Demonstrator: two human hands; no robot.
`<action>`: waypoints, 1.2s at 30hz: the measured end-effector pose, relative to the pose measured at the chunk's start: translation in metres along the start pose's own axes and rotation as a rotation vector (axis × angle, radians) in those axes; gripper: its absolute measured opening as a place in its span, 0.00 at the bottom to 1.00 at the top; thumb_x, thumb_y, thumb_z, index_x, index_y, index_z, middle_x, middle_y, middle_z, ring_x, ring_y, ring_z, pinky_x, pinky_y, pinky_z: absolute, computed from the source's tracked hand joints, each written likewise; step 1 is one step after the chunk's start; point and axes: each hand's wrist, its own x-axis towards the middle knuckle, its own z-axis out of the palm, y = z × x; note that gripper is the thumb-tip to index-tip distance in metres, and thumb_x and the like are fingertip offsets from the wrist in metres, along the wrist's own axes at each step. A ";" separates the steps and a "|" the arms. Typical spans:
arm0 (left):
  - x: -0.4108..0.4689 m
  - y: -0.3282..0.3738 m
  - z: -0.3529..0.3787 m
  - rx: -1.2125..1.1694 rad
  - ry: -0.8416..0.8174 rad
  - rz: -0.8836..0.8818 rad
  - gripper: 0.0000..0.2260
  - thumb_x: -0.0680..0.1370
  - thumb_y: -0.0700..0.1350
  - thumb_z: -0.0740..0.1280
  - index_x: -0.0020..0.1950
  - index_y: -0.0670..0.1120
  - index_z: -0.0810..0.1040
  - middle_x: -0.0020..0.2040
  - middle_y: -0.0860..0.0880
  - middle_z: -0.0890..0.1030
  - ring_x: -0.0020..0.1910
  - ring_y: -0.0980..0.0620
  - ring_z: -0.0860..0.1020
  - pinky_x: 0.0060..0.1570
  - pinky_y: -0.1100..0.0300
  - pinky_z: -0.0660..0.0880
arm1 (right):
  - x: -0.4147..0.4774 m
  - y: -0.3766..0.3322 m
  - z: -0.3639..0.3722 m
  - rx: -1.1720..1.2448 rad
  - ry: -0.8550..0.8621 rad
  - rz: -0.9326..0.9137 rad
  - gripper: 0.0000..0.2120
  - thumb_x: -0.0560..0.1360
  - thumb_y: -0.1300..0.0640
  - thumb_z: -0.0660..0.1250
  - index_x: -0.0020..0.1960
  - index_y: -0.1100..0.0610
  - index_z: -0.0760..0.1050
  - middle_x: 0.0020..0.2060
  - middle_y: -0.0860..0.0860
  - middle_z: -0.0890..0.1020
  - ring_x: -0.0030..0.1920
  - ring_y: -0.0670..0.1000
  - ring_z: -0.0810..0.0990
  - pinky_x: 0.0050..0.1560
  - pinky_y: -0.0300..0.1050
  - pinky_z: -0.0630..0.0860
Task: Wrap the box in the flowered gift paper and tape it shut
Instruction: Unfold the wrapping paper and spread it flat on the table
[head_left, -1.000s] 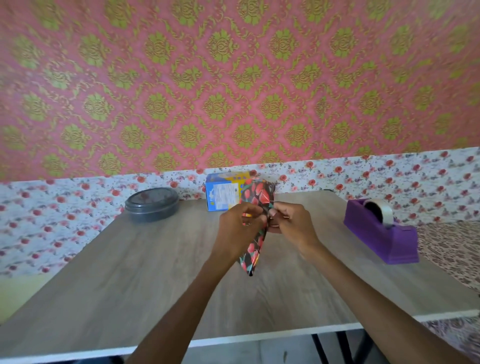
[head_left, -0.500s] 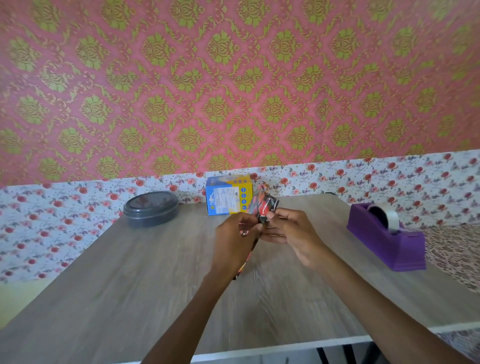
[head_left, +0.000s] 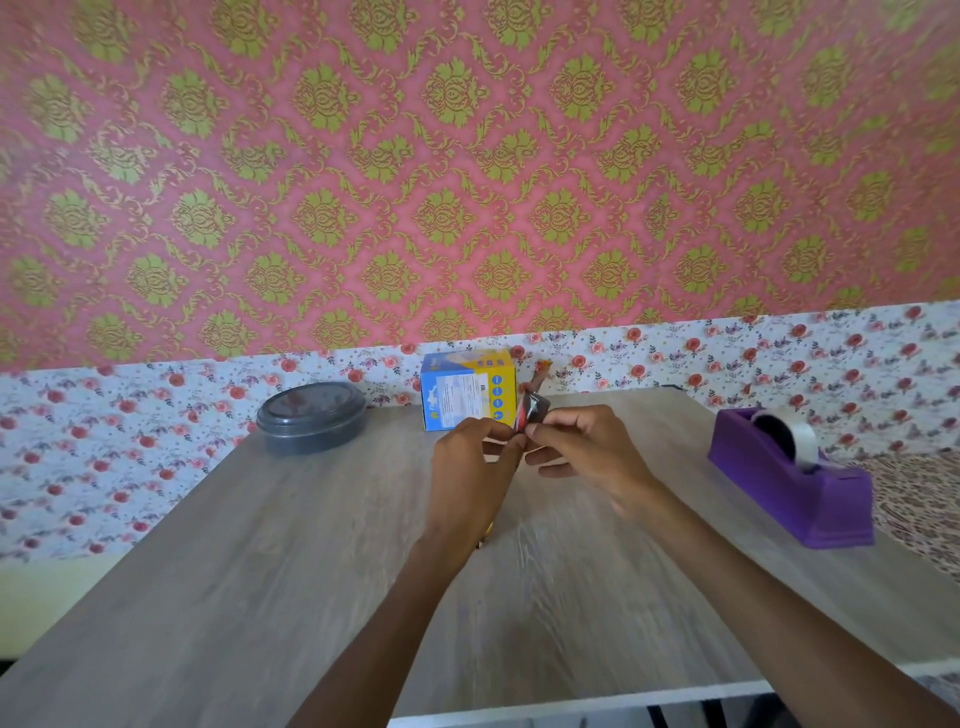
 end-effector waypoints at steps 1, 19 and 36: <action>0.002 -0.001 -0.001 0.029 -0.014 0.006 0.04 0.77 0.44 0.71 0.48 0.45 0.83 0.45 0.50 0.84 0.35 0.67 0.77 0.36 0.76 0.71 | 0.000 -0.001 0.001 -0.004 -0.010 -0.007 0.07 0.77 0.58 0.70 0.47 0.62 0.84 0.42 0.58 0.86 0.43 0.54 0.87 0.46 0.50 0.83; 0.022 -0.060 -0.050 0.037 0.257 -0.373 0.10 0.78 0.41 0.63 0.55 0.45 0.63 0.43 0.41 0.80 0.40 0.39 0.79 0.39 0.49 0.75 | 0.013 0.052 -0.024 0.074 0.391 0.213 0.06 0.76 0.68 0.67 0.40 0.66 0.80 0.44 0.72 0.81 0.38 0.61 0.83 0.40 0.54 0.83; 0.058 -0.036 -0.042 0.460 0.007 -0.047 0.20 0.78 0.42 0.65 0.69 0.50 0.68 0.57 0.45 0.81 0.57 0.42 0.78 0.56 0.46 0.75 | 0.018 0.021 0.007 -0.594 0.183 -0.254 0.25 0.69 0.54 0.74 0.65 0.47 0.74 0.55 0.49 0.82 0.54 0.52 0.81 0.51 0.52 0.79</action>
